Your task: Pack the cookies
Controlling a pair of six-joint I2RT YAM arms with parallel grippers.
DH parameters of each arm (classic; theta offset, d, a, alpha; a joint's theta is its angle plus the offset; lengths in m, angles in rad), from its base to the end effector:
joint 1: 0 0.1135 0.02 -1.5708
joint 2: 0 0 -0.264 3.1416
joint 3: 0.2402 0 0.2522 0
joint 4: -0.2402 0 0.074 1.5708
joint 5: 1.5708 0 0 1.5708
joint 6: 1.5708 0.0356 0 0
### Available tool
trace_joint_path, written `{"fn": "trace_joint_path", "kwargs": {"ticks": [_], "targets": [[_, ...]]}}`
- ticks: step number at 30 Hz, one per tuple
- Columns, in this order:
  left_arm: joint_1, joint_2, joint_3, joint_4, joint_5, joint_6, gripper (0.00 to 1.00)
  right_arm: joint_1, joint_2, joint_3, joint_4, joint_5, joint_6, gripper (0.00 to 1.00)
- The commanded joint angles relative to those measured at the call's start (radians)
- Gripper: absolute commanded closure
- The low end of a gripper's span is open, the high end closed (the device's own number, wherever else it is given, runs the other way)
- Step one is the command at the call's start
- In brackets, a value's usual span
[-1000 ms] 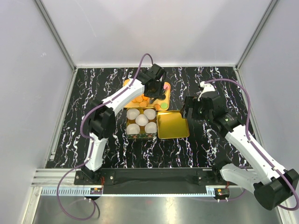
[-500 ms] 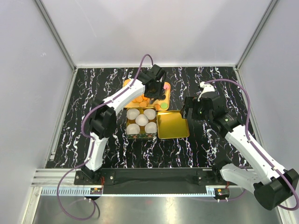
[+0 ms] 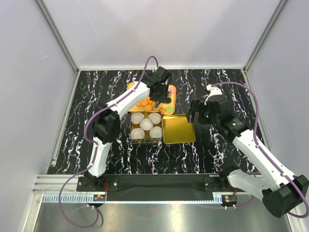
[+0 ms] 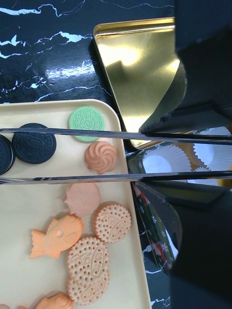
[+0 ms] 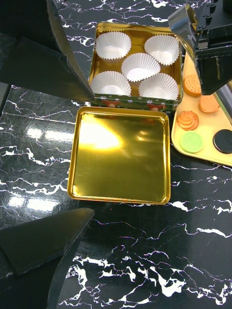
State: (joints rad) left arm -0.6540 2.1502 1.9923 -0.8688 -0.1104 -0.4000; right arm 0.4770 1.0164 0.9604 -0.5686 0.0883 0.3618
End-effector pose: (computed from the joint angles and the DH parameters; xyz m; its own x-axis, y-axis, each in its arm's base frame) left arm 0.3774 -0.2844 0.2616 -0.8433 0.1587 -0.5135 0.2508 0.9612 -0.1148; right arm 0.1949 0.0972 0.3201 -0.6252 0.0738 -0.7769 -0.1844 0.9534 0.2389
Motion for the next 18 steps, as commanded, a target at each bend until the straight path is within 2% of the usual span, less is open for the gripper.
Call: {"fn": "trace_joint_path", "kwargs": {"ticks": [1,10,18], "targets": [[-0.004,-0.003,0.068,0.03,0.005,0.006,0.61,-0.005,-0.006,-0.006,0.033,0.016,-0.012,0.0],[-0.004,-0.016,0.115,-0.009,-0.017,0.026,0.61,-0.003,0.001,0.001,0.033,0.011,-0.014,0.0],[-0.004,-0.085,0.027,0.002,-0.032,0.03,0.62,-0.003,0.002,-0.006,0.038,0.008,-0.012,0.0]]}}
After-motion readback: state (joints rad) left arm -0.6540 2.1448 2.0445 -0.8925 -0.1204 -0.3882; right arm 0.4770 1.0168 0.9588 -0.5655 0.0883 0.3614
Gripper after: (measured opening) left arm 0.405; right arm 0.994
